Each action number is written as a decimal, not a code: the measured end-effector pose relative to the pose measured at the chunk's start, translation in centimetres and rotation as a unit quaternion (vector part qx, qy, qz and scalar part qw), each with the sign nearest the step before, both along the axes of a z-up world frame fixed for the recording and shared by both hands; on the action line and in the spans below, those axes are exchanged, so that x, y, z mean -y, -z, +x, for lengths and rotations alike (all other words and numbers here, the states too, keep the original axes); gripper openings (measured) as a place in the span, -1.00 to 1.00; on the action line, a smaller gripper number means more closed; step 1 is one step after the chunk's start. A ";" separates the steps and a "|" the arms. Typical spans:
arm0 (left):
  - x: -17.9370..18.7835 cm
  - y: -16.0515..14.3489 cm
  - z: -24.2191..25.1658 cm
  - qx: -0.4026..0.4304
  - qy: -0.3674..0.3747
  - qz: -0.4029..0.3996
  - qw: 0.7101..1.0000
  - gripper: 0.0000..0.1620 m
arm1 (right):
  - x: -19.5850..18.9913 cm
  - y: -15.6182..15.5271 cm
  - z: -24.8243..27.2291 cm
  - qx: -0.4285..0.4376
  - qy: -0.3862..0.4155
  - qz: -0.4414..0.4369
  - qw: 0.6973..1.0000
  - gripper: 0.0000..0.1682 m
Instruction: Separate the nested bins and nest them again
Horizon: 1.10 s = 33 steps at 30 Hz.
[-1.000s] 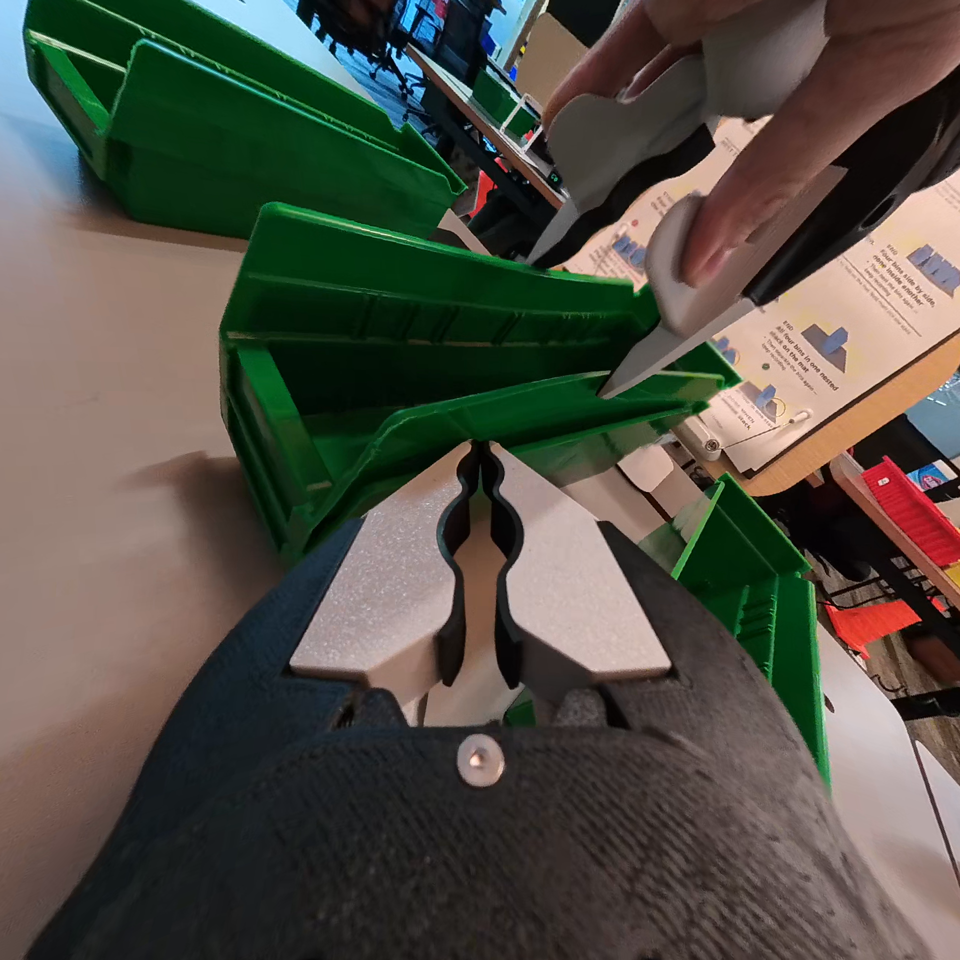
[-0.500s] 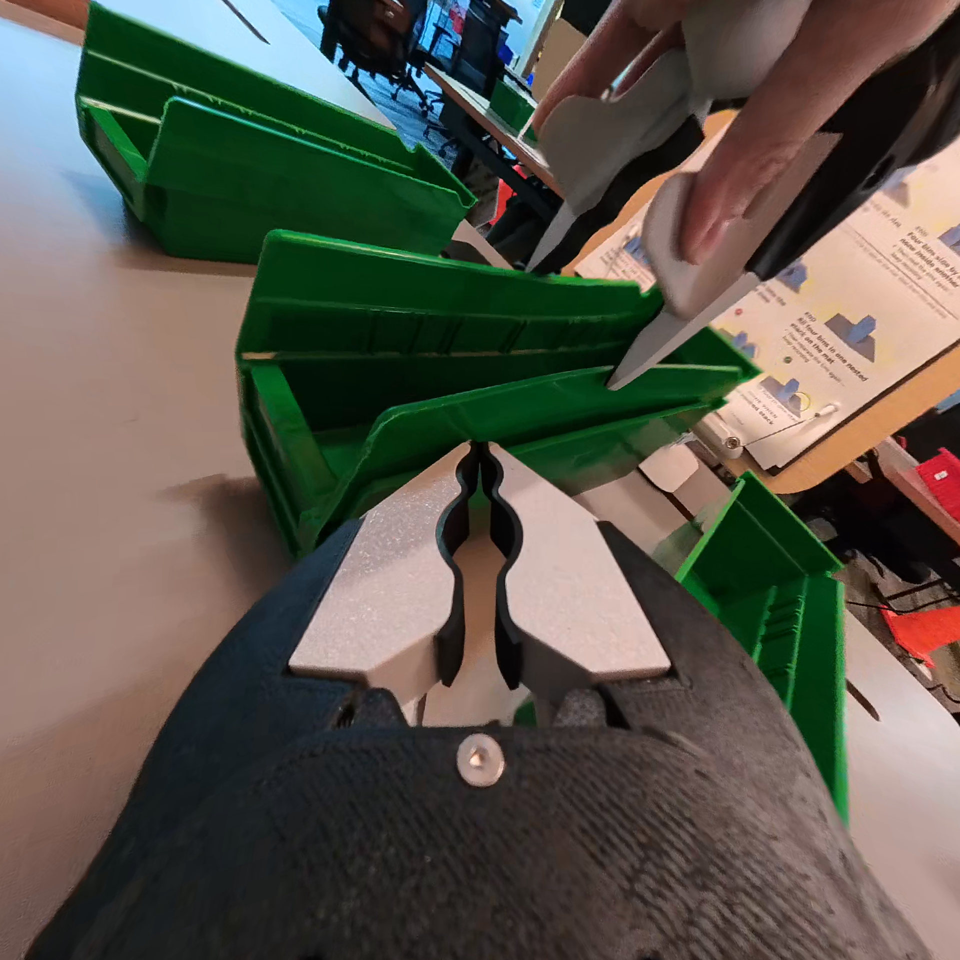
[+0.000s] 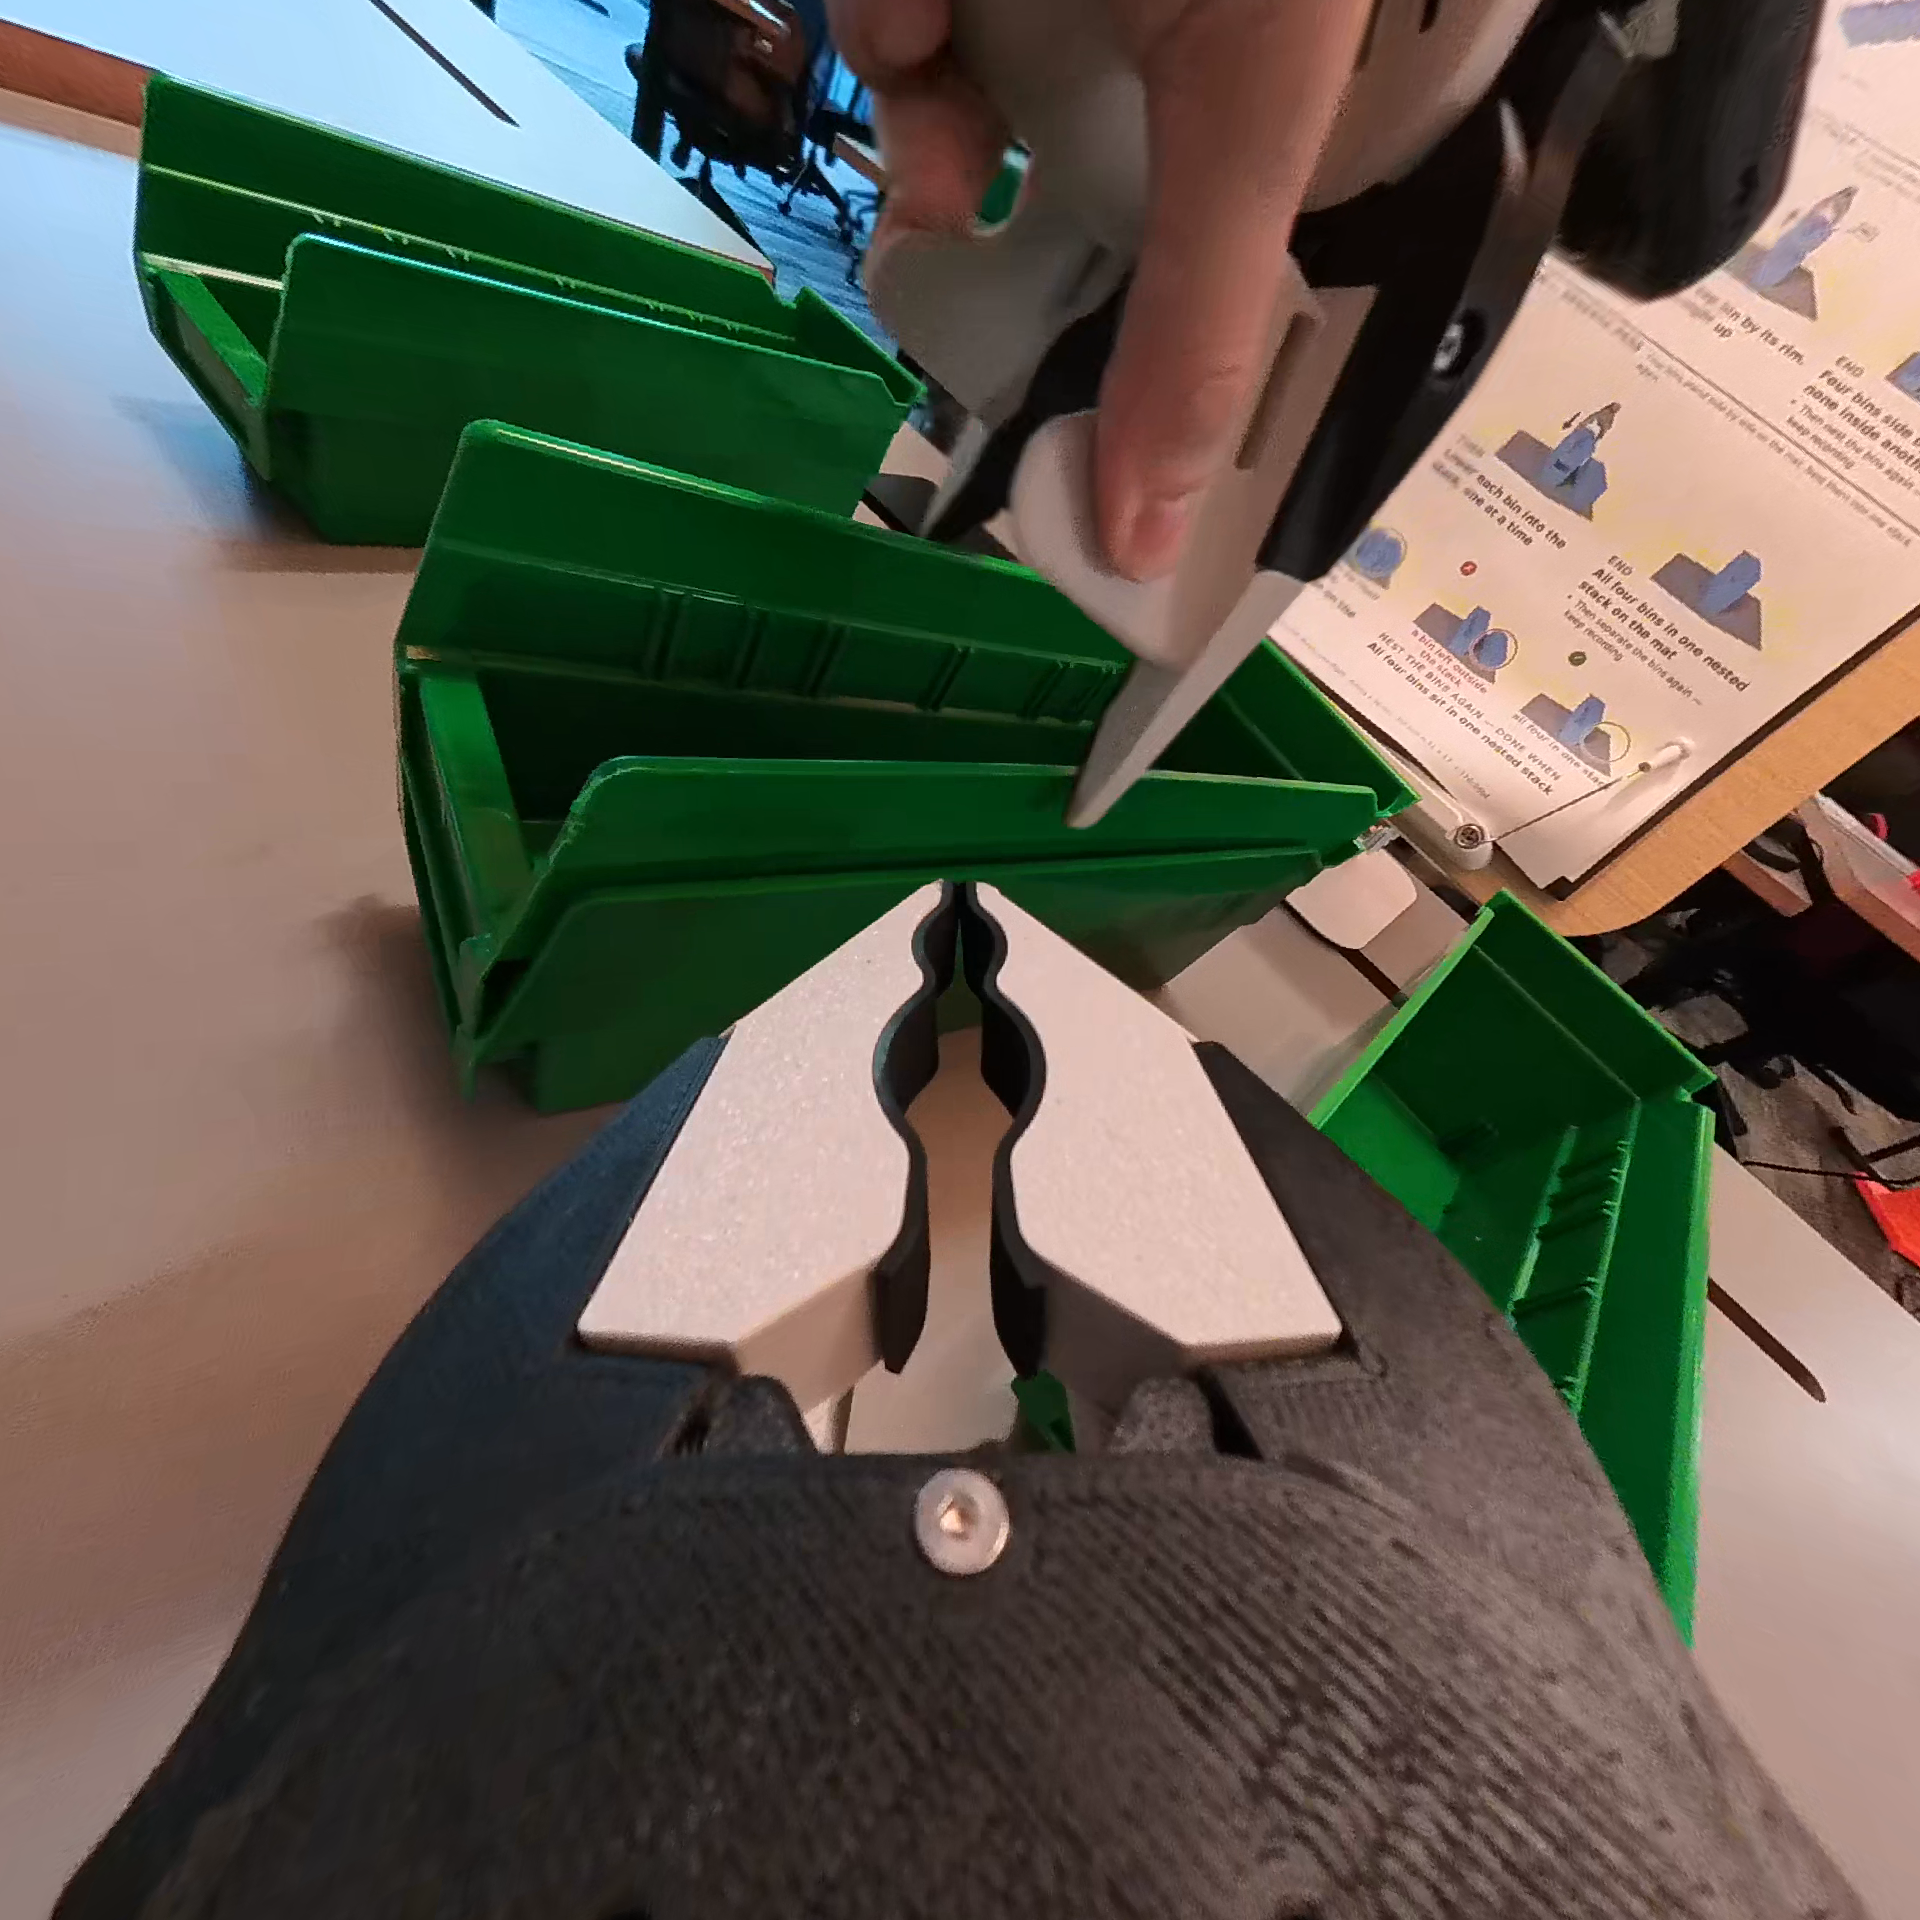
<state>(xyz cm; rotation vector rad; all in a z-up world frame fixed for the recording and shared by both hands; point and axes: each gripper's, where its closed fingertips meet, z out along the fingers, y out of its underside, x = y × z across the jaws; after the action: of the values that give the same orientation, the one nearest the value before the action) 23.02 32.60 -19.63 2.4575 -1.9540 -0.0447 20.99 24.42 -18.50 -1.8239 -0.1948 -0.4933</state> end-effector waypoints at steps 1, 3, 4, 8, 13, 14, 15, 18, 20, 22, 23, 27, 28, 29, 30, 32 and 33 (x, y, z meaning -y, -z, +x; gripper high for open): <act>0.0 0.2 -0.7 -0.015 0.003 0.003 1.000 0.51 | 0.0 0.0 0.0 -0.001 0.001 0.000 1.000 -1.00; 0.0 0.5 -1.8 -0.032 0.007 0.005 0.999 0.61 | 0.2 -0.1 0.2 0.001 0.002 0.000 1.000 -1.00; 0.1 0.6 -2.1 -0.033 0.005 0.004 0.999 0.60 | 0.2 -0.2 0.2 0.002 0.004 -0.001 1.000 -1.00; 1.1 0.7 -2.3 -0.027 0.002 -0.026 0.999 0.34 | 0.6 -0.4 0.6 -0.002 0.006 0.002 1.000 -1.00; 1.1 0.3 -2.2 -0.022 0.013 -0.023 0.999 0.07 | 1.2 -0.6 1.7 -0.007 0.018 0.002 1.000 -1.00; 0.9 0.1 -2.2 -0.021 0.017 -0.018 0.999 0.06 | 1.4 -0.7 1.9 -0.009 0.019 0.004 1.000 -1.00; 0.8 -0.2 -2.2 -0.022 0.018 -0.016 0.999 0.04 | 1.5 -0.7 2.1 -0.012 0.021 0.007 1.000 -1.00; 0.8 -1.3 -1.8 -0.013 -0.004 -0.038 0.999 0.03 | 1.7 -0.7 2.3 -0.017 0.022 0.006 1.000 -1.00; 0.9 -1.8 -1.7 -0.011 -0.009 -0.055 0.998 0.02 | 1.7 -0.7 2.3 -0.014 0.022 0.005 1.000 -1.00; 0.7 -2.5 -1.4 -0.001 -0.001 -0.053 0.999 0.01 | 1.7 -0.8 2.3 -0.013 0.021 0.004 1.000 -1.00; 0.6 -2.9 -1.1 0.006 0.003 -0.053 0.999 0.01 | 1.7 -0.7 2.3 -0.014 0.021 0.003 1.000 -1.00; 0.2 -3.6 -0.7 0.015 -0.018 -0.064 0.998 0.01 | 1.8 -0.5 2.5 -0.016 0.022 -0.002 1.000 -1.00; 0.0 -3.5 -0.8 0.007 -0.015 -0.060 0.998 0.00 | 1.8 -0.5 2.5 -0.017 0.022 -0.002 1.000 -1.00; -0.3 -3.6 -0.7 0.005 -0.013 -0.052 0.999 0.01 | 1.8 -0.4 2.6 -0.018 0.022 -0.003 1.000 -1.00; -0.5 -3.8 -0.5 0.008 -0.014 -0.045 0.999 0.01 | 1.8 -0.4 2.6 -0.019 0.022 -0.002 1.000 -1.00; -0.6 -4.0 -0.1 0.013 -0.019 -0.043 0.999 0.01 | 1.9 -0.4 2.7 -0.018 0.023 -0.005 1.000 -1.00; -0.6 -4.2 0.1 0.017 -0.019 -0.046 0.999 0.01 | 1.9 -0.3 2.7 -0.017 0.023 -0.006 1.000 -1.00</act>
<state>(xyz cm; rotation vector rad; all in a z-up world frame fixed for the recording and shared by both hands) 23.14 33.20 -15.46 2.4509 -1.8766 0.0867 23.69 22.49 -18.17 -1.8504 -0.1325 -0.4943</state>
